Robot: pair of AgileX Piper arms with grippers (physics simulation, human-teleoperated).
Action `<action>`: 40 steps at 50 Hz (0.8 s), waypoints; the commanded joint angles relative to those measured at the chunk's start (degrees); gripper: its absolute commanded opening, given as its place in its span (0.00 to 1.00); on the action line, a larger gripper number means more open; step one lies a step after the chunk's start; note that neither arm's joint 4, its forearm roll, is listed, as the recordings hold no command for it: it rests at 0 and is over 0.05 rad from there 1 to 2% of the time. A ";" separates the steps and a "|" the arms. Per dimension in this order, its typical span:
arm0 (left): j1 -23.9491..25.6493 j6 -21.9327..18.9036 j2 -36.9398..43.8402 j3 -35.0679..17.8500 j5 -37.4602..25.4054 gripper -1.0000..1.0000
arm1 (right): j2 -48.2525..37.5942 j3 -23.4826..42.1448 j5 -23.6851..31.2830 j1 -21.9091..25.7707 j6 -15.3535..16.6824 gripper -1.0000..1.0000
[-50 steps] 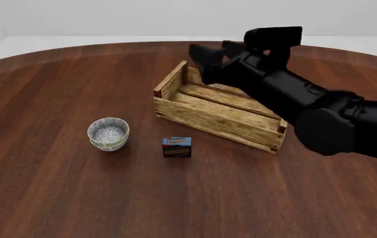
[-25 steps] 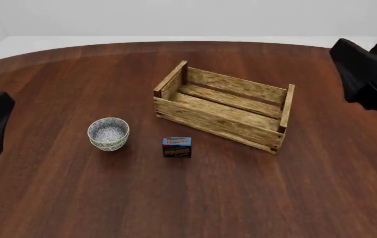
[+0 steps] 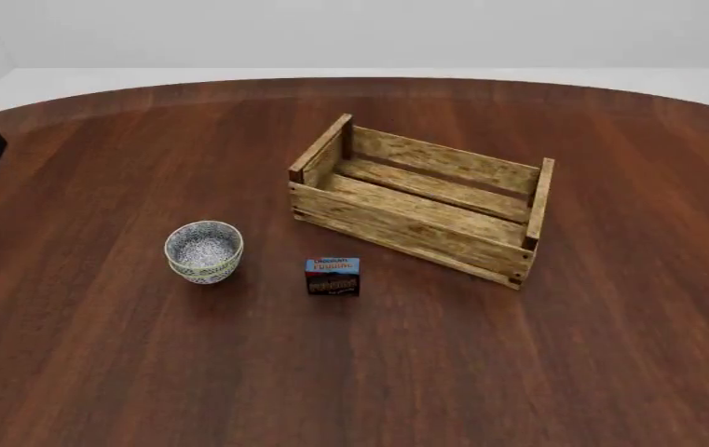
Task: Stack the right bowl on the left bowl and place them in the tray.
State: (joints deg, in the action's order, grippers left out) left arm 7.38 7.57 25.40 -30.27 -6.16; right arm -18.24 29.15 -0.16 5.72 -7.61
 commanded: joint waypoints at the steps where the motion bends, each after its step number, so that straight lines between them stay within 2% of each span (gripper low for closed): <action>1: 0.19 2.74 3.10 -5.57 -8.01 1.00 | 2.34 -0.22 1.31 -1.59 -0.64 1.00; 3: 0.71 2.07 3.76 -6.48 -9.31 1.00 | 2.28 -0.33 1.11 -1.46 -1.25 1.00; 5: 2.32 4.11 5.08 -7.18 -10.96 1.00 | 2.42 0.02 1.28 -1.26 -0.94 1.00; 7: 2.36 1.53 6.49 -8.05 -11.67 1.00 | 2.69 0.46 1.69 -1.14 -0.99 1.00; 8: 2.83 2.64 6.68 -8.77 -12.29 1.00 | 2.99 0.52 1.99 -1.09 -0.95 1.00; 10: 3.22 1.53 7.35 -9.57 -13.14 1.00 | 3.43 0.59 2.30 -1.22 -0.69 1.00; 13: 3.93 3.25 7.92 -9.97 -13.78 1.00 | 3.84 1.06 2.87 -1.54 -0.54 1.00; 14: 3.38 0.05 8.70 -10.37 -13.87 1.00 | 4.31 1.41 3.23 -1.66 -0.12 1.00; 15: 4.01 2.76 8.76 -10.46 -14.43 1.00 | 4.60 1.76 3.40 -1.96 0.23 1.00; 17: 3.52 1.57 9.24 -10.93 -14.71 1.00 | 4.70 2.20 3.68 -1.92 0.35 1.00; 19: 3.71 2.86 9.36 -11.44 -15.75 1.00 | 4.91 2.36 3.86 -1.87 0.51 1.00; 34: 1.12 2.48 10.03 -18.68 -22.93 1.00 | 5.44 3.00 4.64 -2.06 0.37 1.00; 40: 0.55 3.88 10.27 -18.68 -25.12 1.00 | 5.39 2.63 4.47 -1.84 0.13 1.00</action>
State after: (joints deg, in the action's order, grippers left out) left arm 8.88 10.38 35.03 -46.67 -27.13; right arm -13.10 31.86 4.12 3.85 -7.38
